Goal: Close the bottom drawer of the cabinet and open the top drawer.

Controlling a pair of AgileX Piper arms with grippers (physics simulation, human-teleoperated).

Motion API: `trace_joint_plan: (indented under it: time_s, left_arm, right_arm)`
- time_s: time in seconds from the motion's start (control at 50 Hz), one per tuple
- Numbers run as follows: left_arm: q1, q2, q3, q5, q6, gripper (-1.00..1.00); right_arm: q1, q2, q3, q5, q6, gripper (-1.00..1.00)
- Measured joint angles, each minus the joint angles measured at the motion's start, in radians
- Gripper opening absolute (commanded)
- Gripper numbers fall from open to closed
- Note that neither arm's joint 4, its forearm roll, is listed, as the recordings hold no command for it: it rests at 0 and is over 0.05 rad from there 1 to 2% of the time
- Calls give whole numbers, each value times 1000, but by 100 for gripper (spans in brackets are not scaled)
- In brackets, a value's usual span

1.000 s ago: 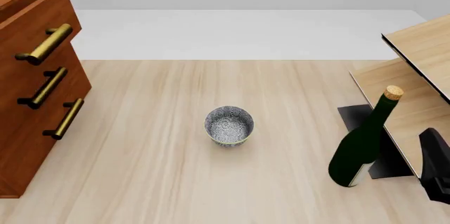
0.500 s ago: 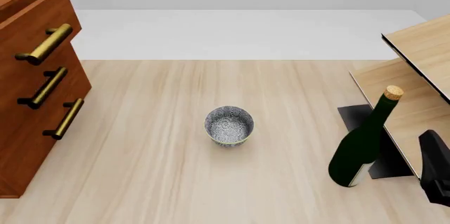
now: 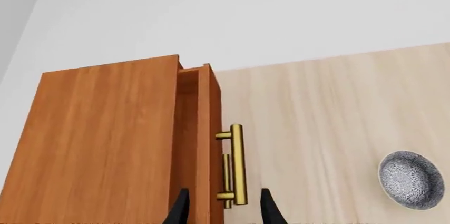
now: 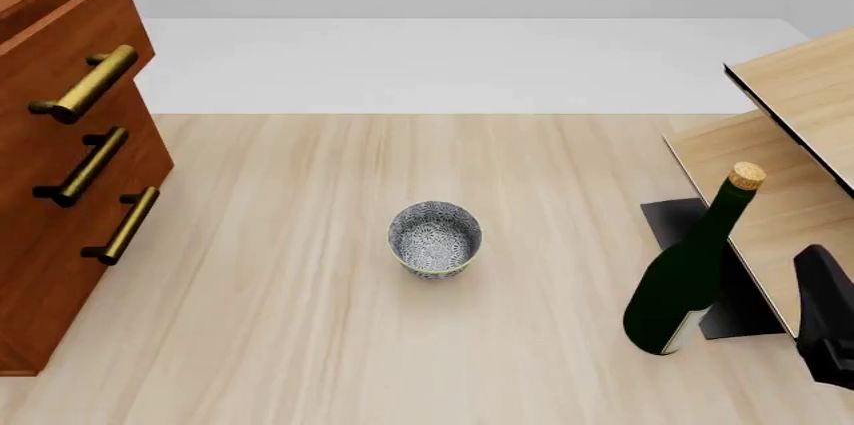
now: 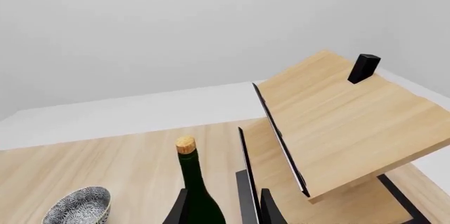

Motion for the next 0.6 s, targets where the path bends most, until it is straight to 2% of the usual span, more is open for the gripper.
trace_joint_plan:
  time_s: [0.6]
  left_arm:
    - [33,-42,138,-59,-13,100]
  right_arm:
    - [-2,6,0,-5,1,100]
